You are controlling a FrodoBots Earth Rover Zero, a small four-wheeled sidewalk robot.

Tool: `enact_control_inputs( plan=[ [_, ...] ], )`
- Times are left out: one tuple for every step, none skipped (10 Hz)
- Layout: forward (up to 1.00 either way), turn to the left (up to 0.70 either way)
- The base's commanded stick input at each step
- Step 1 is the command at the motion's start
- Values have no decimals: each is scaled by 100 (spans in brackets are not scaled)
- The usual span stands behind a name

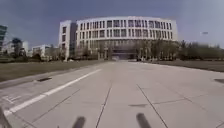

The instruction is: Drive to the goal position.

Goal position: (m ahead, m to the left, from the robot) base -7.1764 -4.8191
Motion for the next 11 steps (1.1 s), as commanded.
enact_control_inputs(
  plan=[
    [100,0],
    [100,0],
    [100,0],
    [100,0],
    [100,0],
    [100,0],
    [100,0],
    [100,0],
    [100,0],
    [100,0],
    [100,0]
  ],
)
